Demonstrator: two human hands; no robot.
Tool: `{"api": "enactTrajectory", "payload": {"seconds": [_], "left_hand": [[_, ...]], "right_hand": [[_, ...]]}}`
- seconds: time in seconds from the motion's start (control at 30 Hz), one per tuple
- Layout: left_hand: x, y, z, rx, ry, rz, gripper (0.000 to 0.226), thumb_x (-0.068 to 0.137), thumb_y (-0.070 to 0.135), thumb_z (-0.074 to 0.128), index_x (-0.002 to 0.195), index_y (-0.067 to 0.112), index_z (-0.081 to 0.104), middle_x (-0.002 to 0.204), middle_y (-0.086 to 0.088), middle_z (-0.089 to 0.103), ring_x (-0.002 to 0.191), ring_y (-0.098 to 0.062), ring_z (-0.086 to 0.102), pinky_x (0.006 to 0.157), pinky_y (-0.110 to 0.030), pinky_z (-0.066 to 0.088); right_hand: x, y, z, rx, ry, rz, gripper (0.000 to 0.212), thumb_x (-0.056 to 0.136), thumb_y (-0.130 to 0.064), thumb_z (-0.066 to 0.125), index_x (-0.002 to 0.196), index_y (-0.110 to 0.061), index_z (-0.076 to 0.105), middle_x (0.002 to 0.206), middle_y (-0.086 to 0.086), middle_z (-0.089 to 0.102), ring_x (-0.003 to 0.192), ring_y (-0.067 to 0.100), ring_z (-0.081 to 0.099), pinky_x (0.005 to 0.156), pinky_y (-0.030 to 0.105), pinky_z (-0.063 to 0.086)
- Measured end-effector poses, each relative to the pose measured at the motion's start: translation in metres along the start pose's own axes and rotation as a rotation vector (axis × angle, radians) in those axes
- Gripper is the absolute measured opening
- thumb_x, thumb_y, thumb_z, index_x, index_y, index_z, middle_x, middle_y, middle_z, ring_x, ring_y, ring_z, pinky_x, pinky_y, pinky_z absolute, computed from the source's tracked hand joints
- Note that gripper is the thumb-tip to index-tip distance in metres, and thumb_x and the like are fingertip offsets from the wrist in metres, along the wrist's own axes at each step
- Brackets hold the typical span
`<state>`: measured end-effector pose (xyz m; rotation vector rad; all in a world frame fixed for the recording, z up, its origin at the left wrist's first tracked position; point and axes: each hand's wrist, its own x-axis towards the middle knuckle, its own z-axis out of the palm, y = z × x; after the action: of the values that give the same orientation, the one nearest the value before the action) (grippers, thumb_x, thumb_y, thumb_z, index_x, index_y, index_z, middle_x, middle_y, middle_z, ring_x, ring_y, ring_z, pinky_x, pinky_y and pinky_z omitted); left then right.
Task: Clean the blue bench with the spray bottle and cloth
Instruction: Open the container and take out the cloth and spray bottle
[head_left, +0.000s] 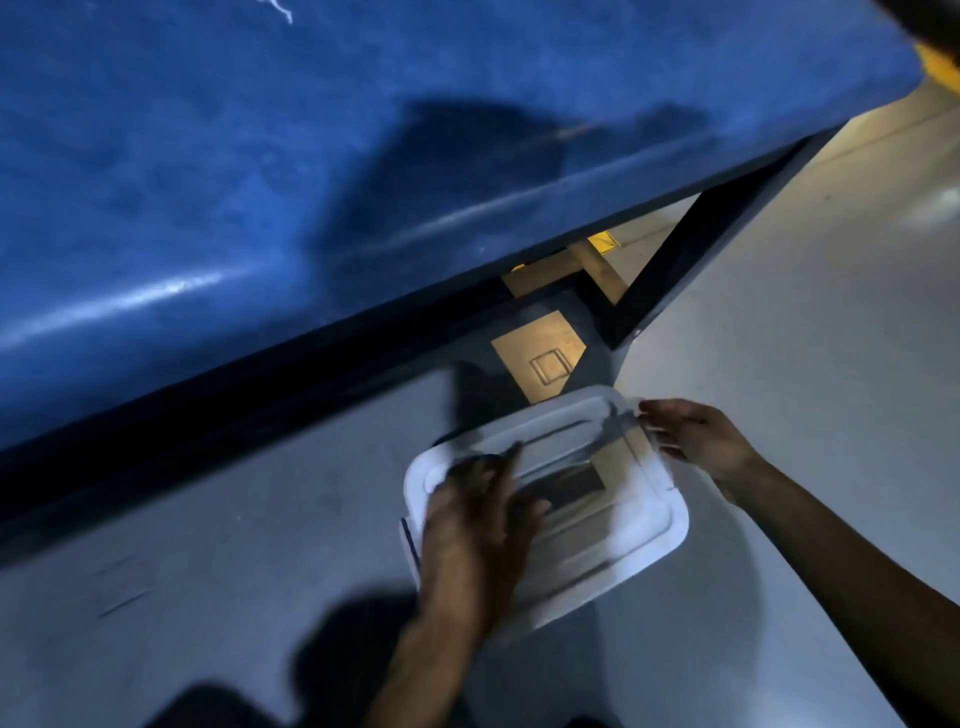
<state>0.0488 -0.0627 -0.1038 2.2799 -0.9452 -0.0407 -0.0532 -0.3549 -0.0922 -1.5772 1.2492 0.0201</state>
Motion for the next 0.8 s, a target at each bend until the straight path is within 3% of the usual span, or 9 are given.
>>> {"api": "enactTrajectory", "payload": {"seconds": [0.07, 0.17, 0.27, 0.3, 0.43, 0.53, 0.63, 0.7, 0.8], "left_hand": [[0.003, 0.011, 0.022, 0.060, -0.146, 0.186, 0.043, 0.095, 0.041, 0.063, 0.134, 0.022, 0.064, 0.126, -0.003, 0.069, 0.116, -0.029, 0.062, 0.093, -0.050, 0.057], [0.002, 0.013, 0.035, 0.100, -0.169, 0.217, 0.029, 0.094, 0.026, 0.063, 0.122, 0.019, 0.069, 0.122, -0.005, 0.068, 0.112, -0.033, 0.065, 0.089, -0.045, 0.054], [0.000, 0.026, 0.029, 0.256, -0.184, 0.210, 0.027, 0.090, 0.012, 0.057, 0.115, 0.014, 0.066, 0.119, -0.010, 0.065, 0.111, -0.035, 0.065, 0.090, -0.046, 0.054], [-0.002, 0.030, 0.028, 0.284, -0.220, 0.196, 0.029, 0.092, 0.009, 0.049, 0.115, 0.013, 0.066, 0.119, -0.011, 0.066, 0.111, -0.034, 0.067, 0.091, -0.045, 0.056], [-0.005, 0.030, 0.013, 0.170, -0.255, 0.140, 0.047, 0.097, 0.003, 0.031, 0.127, 0.007, 0.067, 0.126, -0.012, 0.070, 0.105, -0.031, 0.072, 0.082, -0.040, 0.060], [0.000, 0.020, -0.016, 0.083, -0.096, 0.167, 0.031, 0.093, 0.010, 0.062, 0.124, 0.012, 0.062, 0.122, -0.009, 0.064, 0.097, -0.030, 0.069, 0.070, -0.037, 0.055], [-0.008, -0.011, -0.059, -0.129, -0.034, 0.033, 0.035, 0.096, 0.023, 0.060, 0.129, 0.026, 0.052, 0.124, 0.009, 0.051, 0.113, -0.011, 0.054, 0.101, -0.026, 0.047], [-0.023, -0.036, -0.087, -0.118, -0.002, -0.058, 0.035, 0.101, 0.029, 0.045, 0.132, 0.016, 0.054, 0.129, -0.002, 0.053, 0.121, -0.019, 0.053, 0.109, -0.030, 0.039], [-0.054, -0.085, -0.113, -0.070, 0.169, -0.207, 0.042, 0.098, 0.029, 0.047, 0.121, -0.003, 0.060, 0.119, -0.020, 0.058, 0.112, -0.036, 0.055, 0.104, -0.043, 0.041]], "right_hand": [[-0.003, -0.012, 0.007, 0.009, -0.016, -0.042, 0.023, 0.104, -0.010, 0.049, 0.103, -0.017, 0.071, 0.113, 0.011, 0.071, 0.100, 0.028, 0.065, 0.090, 0.036, 0.049], [-0.005, -0.023, 0.016, -0.014, -0.003, -0.093, 0.026, 0.104, -0.018, 0.051, 0.102, 0.002, 0.069, 0.101, 0.017, 0.069, 0.087, 0.029, 0.059, 0.079, 0.037, 0.046], [-0.006, -0.024, 0.020, -0.079, 0.007, -0.076, 0.062, 0.084, -0.071, 0.060, 0.094, -0.011, 0.073, 0.100, 0.021, 0.074, 0.088, 0.036, 0.066, 0.089, 0.046, 0.051], [-0.005, -0.025, 0.019, -0.071, 0.004, -0.066, 0.066, 0.081, -0.076, 0.057, 0.095, -0.014, 0.073, 0.102, 0.017, 0.075, 0.093, 0.035, 0.068, 0.095, 0.047, 0.051], [-0.009, -0.033, 0.008, 0.026, 0.057, -0.015, 0.049, 0.103, -0.053, 0.042, 0.114, -0.013, 0.068, 0.109, 0.007, 0.072, 0.096, 0.025, 0.067, 0.105, 0.046, 0.047], [-0.010, -0.036, -0.002, 0.072, 0.073, 0.018, 0.055, 0.104, -0.055, 0.035, 0.122, -0.012, 0.066, 0.115, 0.007, 0.072, 0.098, 0.023, 0.068, 0.108, 0.045, 0.046], [-0.010, -0.034, -0.002, 0.060, 0.074, 0.037, 0.057, 0.104, -0.055, 0.034, 0.125, -0.012, 0.064, 0.118, 0.008, 0.072, 0.107, 0.027, 0.068, 0.109, 0.048, 0.045], [-0.011, -0.036, 0.001, 0.027, 0.061, 0.024, 0.055, 0.104, -0.054, 0.036, 0.124, -0.011, 0.064, 0.116, 0.007, 0.073, 0.101, 0.026, 0.068, 0.109, 0.048, 0.045], [-0.012, -0.042, 0.004, -0.052, 0.025, -0.017, 0.052, 0.102, -0.056, 0.039, 0.121, -0.014, 0.065, 0.117, 0.007, 0.072, 0.101, 0.026, 0.068, 0.107, 0.049, 0.045]]}}
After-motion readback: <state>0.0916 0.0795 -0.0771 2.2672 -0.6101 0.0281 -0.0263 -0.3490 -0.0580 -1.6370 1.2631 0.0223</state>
